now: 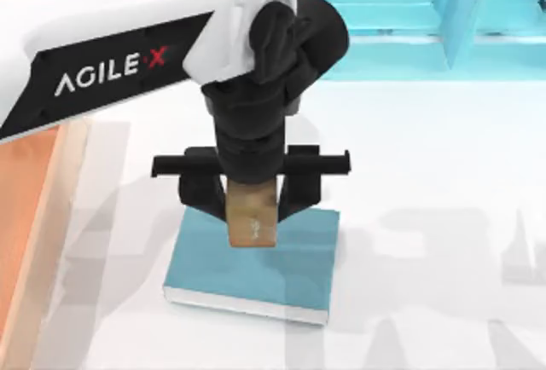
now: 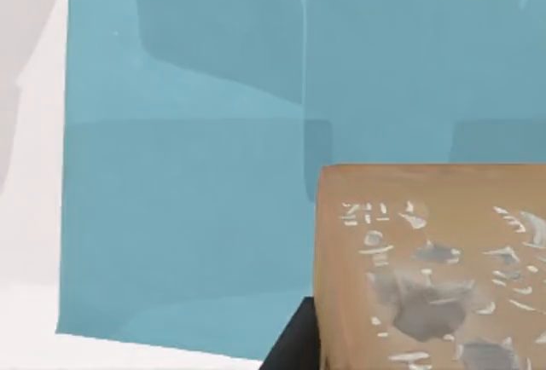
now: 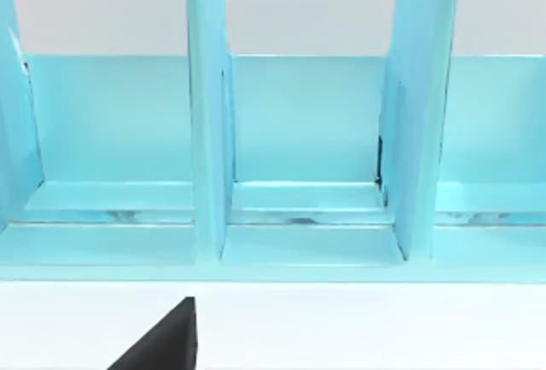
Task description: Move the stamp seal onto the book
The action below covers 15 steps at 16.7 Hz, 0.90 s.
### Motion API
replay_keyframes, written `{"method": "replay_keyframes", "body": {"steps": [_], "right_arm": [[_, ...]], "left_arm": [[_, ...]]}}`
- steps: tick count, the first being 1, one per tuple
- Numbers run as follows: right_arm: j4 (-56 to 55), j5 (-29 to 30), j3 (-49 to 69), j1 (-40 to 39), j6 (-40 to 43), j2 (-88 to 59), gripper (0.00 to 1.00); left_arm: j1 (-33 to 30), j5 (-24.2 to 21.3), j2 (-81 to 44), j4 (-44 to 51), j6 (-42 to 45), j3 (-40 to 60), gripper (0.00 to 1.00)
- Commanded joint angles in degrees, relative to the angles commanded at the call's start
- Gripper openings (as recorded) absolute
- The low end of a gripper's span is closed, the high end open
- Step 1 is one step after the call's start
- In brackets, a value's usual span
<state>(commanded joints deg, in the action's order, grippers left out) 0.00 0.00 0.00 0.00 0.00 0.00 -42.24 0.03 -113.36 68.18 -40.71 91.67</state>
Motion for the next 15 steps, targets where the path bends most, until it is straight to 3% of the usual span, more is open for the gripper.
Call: {"method": "replay_keyframes", "body": {"steps": [9,15], "right_arm": [[0.0,0.0,0.0,0.0,0.0,0.0,1.0],[0.0,0.0,0.0,0.0,0.0,0.0,1.0]], "left_arm": [[0.0,0.0,0.0,0.0,0.0,0.0,0.98],[0.0,0.0,0.0,0.0,0.0,0.0,1.0]]}}
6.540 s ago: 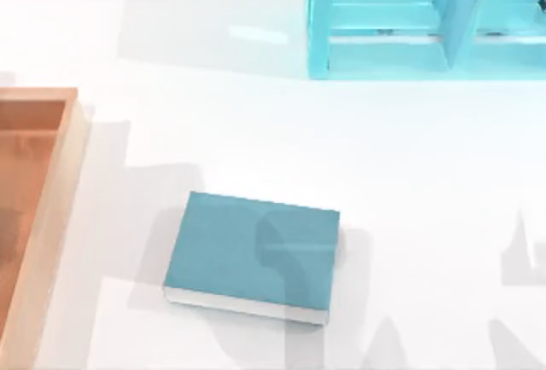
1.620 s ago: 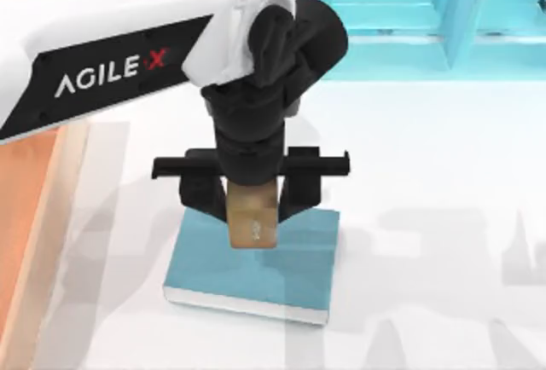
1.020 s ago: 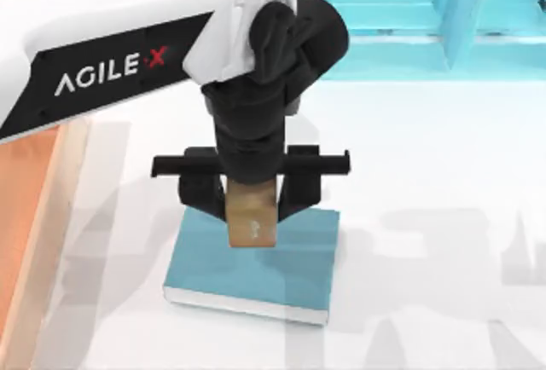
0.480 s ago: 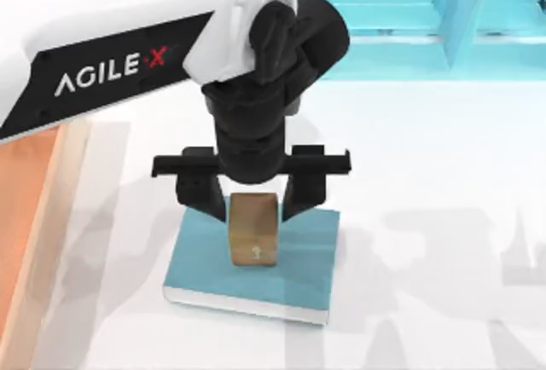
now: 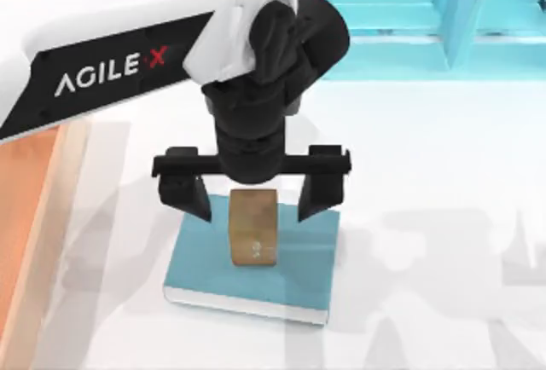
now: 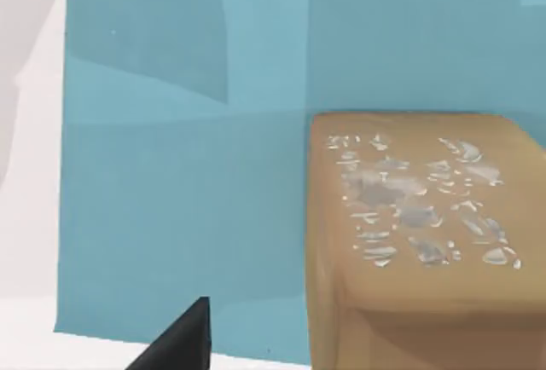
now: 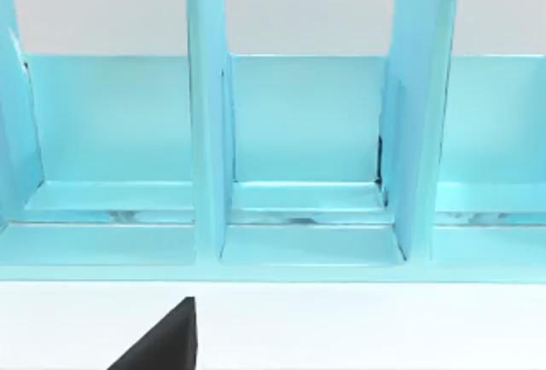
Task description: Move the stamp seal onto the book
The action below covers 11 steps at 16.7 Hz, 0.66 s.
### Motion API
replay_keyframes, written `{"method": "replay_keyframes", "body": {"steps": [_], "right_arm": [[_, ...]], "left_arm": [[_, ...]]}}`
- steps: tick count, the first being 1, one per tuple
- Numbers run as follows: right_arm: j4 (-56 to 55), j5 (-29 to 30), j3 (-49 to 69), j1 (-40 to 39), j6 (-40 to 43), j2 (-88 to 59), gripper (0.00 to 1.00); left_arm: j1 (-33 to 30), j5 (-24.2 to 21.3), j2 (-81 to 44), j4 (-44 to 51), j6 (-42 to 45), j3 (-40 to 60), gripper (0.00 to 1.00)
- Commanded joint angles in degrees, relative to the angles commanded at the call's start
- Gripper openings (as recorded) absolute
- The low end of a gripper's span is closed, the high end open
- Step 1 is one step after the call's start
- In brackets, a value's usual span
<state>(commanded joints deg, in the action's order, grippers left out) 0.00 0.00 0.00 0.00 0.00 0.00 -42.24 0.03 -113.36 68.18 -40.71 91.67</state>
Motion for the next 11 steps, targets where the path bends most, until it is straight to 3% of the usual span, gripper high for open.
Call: {"method": "replay_keyframes", "body": {"steps": [11], "right_arm": [[0.0,0.0,0.0,0.0,0.0,0.0,1.0]], "left_arm": [[0.0,0.0,0.6,6.6,-0.1,6.0,1.0]]}}
